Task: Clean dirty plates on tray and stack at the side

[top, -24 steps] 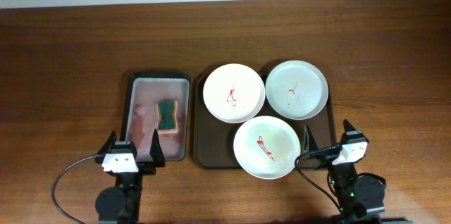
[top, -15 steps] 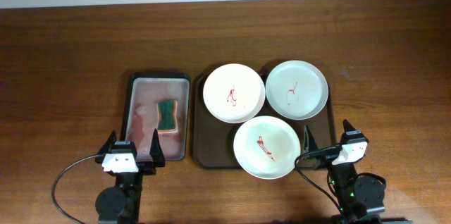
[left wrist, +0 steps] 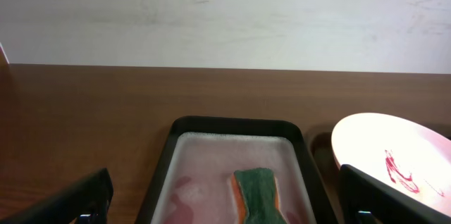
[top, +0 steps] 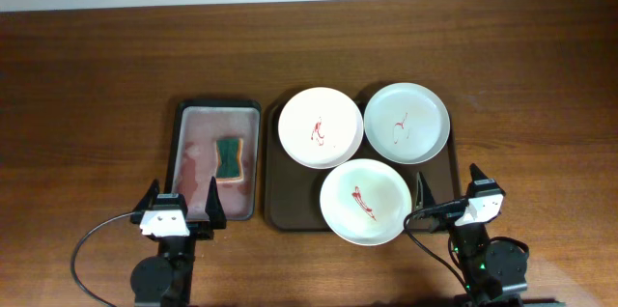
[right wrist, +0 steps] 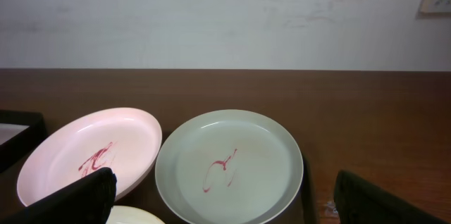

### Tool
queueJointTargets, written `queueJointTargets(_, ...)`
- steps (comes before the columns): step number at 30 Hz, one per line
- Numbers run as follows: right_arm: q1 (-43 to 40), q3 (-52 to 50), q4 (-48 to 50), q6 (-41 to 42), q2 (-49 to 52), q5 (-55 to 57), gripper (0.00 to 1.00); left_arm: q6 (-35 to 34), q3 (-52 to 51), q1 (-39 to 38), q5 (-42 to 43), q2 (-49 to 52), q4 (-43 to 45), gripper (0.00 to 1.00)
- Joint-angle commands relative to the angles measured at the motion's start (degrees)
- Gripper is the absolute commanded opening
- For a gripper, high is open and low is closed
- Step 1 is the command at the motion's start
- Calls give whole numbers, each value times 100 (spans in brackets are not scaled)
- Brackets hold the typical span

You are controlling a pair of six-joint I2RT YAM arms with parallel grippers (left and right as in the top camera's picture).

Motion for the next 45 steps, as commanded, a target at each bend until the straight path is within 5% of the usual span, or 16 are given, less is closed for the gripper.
queueJointTargets(1, 57, -31, -9, 57, -55, -79, 99, 70, -20, 42, 66, -39, -11, 99)
queueJointTargets(29, 52, 92, -70, 66, 9, -122, 99, -83, 203, 42, 129, 39, -229, 99)
queueJointTargets(37, 48, 1228, -962, 474, 1095, -107, 98, -83, 1390, 42, 131, 1331, -879, 99)
queueJointTargets(45, 48, 3423, -2846, 472, 3296, -190, 99, -81, 3246, 42, 284, 3442, -1882, 100)
